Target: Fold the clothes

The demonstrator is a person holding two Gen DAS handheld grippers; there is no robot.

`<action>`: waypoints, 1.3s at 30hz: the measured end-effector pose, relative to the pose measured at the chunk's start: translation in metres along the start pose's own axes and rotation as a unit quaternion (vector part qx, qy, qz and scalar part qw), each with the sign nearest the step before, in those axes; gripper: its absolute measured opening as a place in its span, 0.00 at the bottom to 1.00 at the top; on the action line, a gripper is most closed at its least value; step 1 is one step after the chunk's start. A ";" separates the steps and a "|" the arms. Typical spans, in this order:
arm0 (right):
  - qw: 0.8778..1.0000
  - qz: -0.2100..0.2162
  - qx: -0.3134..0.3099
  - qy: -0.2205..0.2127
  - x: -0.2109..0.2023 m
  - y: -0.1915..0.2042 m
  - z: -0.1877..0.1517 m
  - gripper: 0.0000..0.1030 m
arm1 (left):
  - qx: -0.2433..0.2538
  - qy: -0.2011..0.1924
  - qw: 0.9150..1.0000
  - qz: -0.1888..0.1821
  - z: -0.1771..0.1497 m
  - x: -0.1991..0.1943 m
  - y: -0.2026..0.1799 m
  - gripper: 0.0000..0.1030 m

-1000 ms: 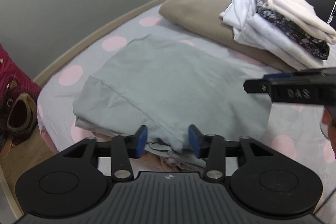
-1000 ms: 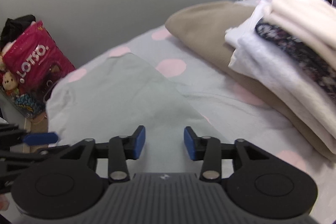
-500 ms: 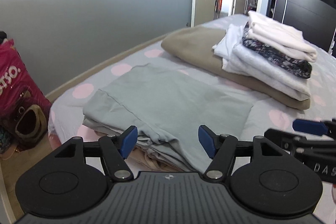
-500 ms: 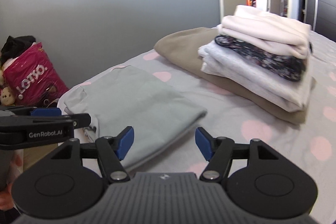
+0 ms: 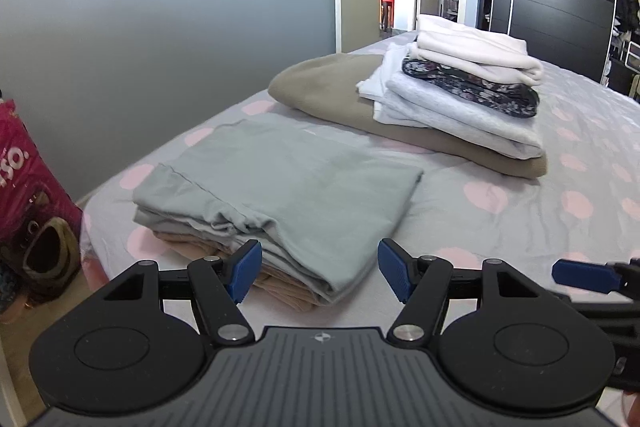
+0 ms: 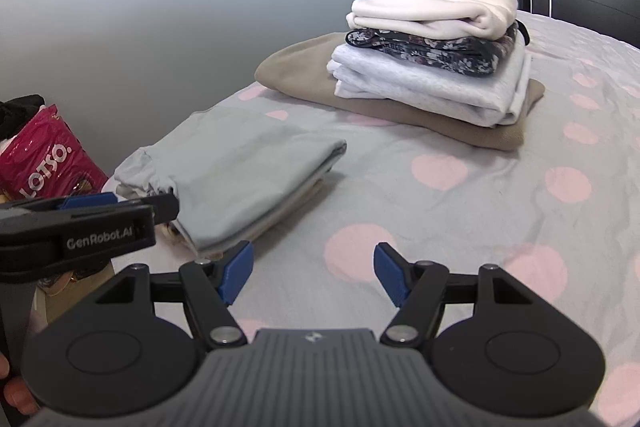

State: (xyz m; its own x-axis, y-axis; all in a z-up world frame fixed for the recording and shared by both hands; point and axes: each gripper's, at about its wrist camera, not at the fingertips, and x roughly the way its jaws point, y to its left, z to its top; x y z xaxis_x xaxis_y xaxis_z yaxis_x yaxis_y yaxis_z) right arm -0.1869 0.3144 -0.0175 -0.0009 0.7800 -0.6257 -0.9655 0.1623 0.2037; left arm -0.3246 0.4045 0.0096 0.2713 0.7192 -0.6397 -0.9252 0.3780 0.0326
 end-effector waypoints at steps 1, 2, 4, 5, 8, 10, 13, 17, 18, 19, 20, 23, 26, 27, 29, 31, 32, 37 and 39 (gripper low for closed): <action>1.000 -0.001 -0.001 0.000 -0.002 0.001 -0.002 0.67 | -0.001 0.001 1.000 -0.002 -0.002 0.000 -0.001 0.61; 1.000 -0.002 -0.003 -0.001 -0.005 0.001 -0.004 0.67 | 0.001 0.003 1.000 -0.002 -0.003 0.000 -0.002 0.61; 1.000 -0.001 -0.003 -0.002 -0.007 0.003 -0.007 0.67 | 0.003 0.005 1.000 0.001 -0.005 -0.001 -0.003 0.61; 1.000 0.000 -0.002 -0.003 -0.009 0.004 -0.008 0.67 | 0.003 0.006 1.000 0.000 -0.006 -0.002 -0.003 0.61; 1.000 0.004 -0.003 -0.005 -0.010 0.008 -0.009 0.67 | 0.001 0.002 1.000 0.005 -0.007 -0.004 -0.001 0.61; 1.000 0.007 -0.007 -0.003 -0.011 0.011 -0.011 0.67 | -0.002 0.000 1.000 0.012 -0.007 -0.005 0.001 0.61; 1.000 0.008 -0.012 -0.001 -0.011 0.015 -0.012 0.67 | -0.009 -0.002 1.000 0.018 -0.007 -0.006 0.005 0.61; 1.000 0.007 -0.018 0.000 -0.010 0.019 -0.012 0.67 | -0.008 -0.003 1.000 0.019 -0.007 -0.007 0.007 0.61; 1.000 0.006 -0.020 0.001 -0.010 0.019 -0.013 0.67 | -0.009 -0.002 1.000 0.018 -0.006 -0.007 0.007 0.61; 1.000 0.006 -0.021 0.001 -0.010 0.020 -0.013 0.67 | -0.009 -0.001 1.000 0.017 -0.006 -0.006 0.007 0.61; 1.000 0.006 -0.023 0.002 -0.010 0.020 -0.013 0.67 | -0.009 0.000 1.000 0.017 -0.006 -0.006 0.007 0.61; 1.000 0.005 -0.026 0.004 -0.009 0.021 -0.013 0.67 | -0.012 0.000 1.000 0.017 -0.006 -0.006 0.008 0.61; 1.000 0.004 -0.028 0.005 -0.009 0.022 -0.014 0.67 | -0.015 0.002 1.000 0.017 -0.006 -0.005 0.008 0.61; 1.000 0.004 -0.029 0.005 -0.009 0.022 -0.014 0.67 | -0.016 0.002 1.000 0.017 -0.006 -0.005 0.009 0.61; 1.000 0.003 -0.031 0.005 -0.010 0.022 -0.014 0.67 | -0.018 0.002 1.000 0.017 -0.006 -0.005 0.009 0.61; 0.999 0.002 -0.032 0.006 -0.010 0.022 -0.015 0.67 | -0.015 0.001 1.000 0.017 -0.006 -0.005 0.009 0.64; 0.999 0.002 -0.034 0.006 -0.010 0.023 -0.014 0.67 | -0.014 0.000 1.000 0.019 -0.006 -0.005 0.008 0.67; 0.999 0.003 -0.035 0.004 -0.010 0.023 -0.014 0.67 | -0.010 0.001 1.000 0.023 -0.006 -0.005 0.007 0.72; 0.999 0.005 -0.036 0.003 -0.010 0.024 -0.013 0.67 | -0.013 0.002 1.000 0.027 -0.006 -0.005 0.008 0.72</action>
State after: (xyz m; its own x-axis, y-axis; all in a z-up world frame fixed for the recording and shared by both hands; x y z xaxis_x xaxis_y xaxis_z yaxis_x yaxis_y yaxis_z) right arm -0.2137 0.3024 -0.0163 -0.0115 0.7771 -0.6292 -0.9817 0.1107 0.1546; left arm -0.3349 0.4008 0.0082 0.2205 0.7356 -0.6405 -0.9448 0.3244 0.0473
